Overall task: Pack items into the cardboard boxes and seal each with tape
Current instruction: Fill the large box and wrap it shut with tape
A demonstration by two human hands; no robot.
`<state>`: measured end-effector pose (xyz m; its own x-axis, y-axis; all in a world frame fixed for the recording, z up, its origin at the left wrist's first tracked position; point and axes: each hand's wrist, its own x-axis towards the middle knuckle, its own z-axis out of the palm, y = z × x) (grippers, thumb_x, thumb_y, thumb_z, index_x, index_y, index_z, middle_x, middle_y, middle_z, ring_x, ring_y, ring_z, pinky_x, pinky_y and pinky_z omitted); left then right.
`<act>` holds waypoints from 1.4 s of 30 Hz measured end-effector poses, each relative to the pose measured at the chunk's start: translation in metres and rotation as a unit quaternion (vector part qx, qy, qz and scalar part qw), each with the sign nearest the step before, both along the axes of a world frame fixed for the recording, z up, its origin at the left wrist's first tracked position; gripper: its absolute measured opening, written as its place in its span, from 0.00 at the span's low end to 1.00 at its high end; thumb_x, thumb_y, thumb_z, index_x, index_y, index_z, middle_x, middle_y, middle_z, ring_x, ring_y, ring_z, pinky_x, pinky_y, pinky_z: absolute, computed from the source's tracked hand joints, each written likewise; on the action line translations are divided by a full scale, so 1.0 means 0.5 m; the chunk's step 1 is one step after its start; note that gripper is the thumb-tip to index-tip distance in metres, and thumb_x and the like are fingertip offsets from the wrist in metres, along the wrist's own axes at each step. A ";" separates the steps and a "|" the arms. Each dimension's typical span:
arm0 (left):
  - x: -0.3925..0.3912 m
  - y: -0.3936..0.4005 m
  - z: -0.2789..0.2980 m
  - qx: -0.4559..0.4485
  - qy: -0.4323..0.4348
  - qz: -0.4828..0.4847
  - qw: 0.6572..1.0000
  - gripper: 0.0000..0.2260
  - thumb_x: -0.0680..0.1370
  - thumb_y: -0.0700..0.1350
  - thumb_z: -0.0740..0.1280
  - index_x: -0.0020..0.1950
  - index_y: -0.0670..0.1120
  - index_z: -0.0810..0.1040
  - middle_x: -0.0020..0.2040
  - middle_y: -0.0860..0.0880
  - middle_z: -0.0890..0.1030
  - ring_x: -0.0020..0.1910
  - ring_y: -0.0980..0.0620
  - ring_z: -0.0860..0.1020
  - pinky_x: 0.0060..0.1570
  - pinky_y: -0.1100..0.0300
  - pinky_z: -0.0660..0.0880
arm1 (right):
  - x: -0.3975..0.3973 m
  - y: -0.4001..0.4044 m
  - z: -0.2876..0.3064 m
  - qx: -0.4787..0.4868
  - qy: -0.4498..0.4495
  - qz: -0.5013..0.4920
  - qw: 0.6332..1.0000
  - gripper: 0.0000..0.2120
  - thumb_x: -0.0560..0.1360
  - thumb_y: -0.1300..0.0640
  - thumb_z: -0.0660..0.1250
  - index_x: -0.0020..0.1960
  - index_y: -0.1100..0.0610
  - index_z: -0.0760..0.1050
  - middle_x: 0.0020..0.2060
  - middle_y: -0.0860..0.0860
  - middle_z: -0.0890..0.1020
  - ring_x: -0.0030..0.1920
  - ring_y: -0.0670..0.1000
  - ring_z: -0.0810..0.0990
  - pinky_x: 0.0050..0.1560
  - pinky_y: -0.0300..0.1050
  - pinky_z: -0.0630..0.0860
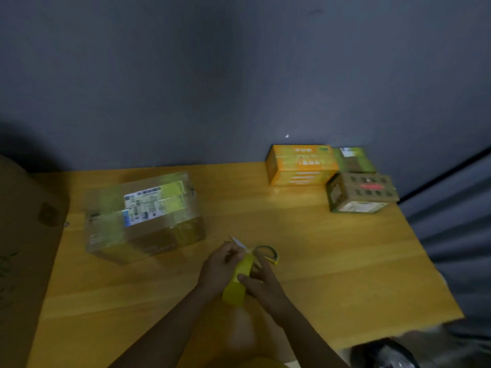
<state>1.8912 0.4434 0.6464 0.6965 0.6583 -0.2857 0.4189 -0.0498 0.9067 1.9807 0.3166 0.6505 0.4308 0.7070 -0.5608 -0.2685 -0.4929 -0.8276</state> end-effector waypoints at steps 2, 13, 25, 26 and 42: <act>0.036 -0.012 0.010 -0.013 -0.011 -0.019 1.000 0.03 0.72 0.54 0.65 0.39 0.58 0.75 0.43 0.58 0.79 0.48 0.55 0.79 0.54 0.48 0.75 | 0.020 -0.015 0.001 0.015 -0.005 -0.033 0.999 0.33 0.76 0.60 0.70 0.74 0.43 0.58 0.55 0.56 0.82 0.51 0.52 0.82 0.51 0.53 0.78; 0.153 -0.053 0.016 0.051 -0.013 -0.137 0.989 0.06 0.80 0.37 0.63 0.51 0.40 0.80 0.64 0.47 0.71 0.65 0.49 0.71 0.57 0.70 0.66 | 0.136 -0.071 0.033 -0.048 -0.144 -0.114 0.982 0.15 0.77 0.60 0.67 0.61 0.46 0.74 0.47 0.55 0.82 0.41 0.49 0.82 0.40 0.43 0.77; 0.169 -0.065 0.014 0.294 0.184 -0.270 0.898 0.29 0.78 0.42 0.62 0.77 0.55 0.56 0.78 0.49 0.54 0.75 0.44 0.60 0.64 0.53 0.68 | 0.245 -0.073 -0.011 -0.312 -0.450 0.133 0.826 0.24 0.80 0.52 0.58 0.75 0.48 0.59 0.63 0.51 0.77 0.59 0.53 0.78 0.50 0.46 0.74; 0.166 -0.051 0.025 0.316 0.183 -0.249 0.897 0.30 0.79 0.43 0.62 0.78 0.56 0.55 0.77 0.48 0.57 0.72 0.44 0.64 0.63 0.53 0.69 | 0.252 -0.078 -0.020 -0.317 -0.445 0.146 0.825 0.24 0.80 0.52 0.58 0.75 0.48 0.59 0.63 0.52 0.77 0.60 0.53 0.77 0.51 0.47 0.74; -0.096 0.284 0.158 0.365 0.201 0.167 0.894 0.14 0.79 0.43 0.58 0.60 0.40 0.76 0.63 0.39 0.73 0.63 0.38 0.67 0.58 0.46 0.65 | 0.056 0.305 0.167 0.122 -0.490 0.229 0.832 0.20 0.81 0.56 0.54 0.69 0.62 0.72 0.67 0.57 0.74 0.68 0.57 0.69 0.67 0.46 0.64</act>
<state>1.8431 0.5854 0.7254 0.3637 0.9235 0.1218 0.8052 -0.3775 0.4573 2.0089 0.4692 0.7341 0.2511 0.9641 0.0857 0.7645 -0.1432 -0.6285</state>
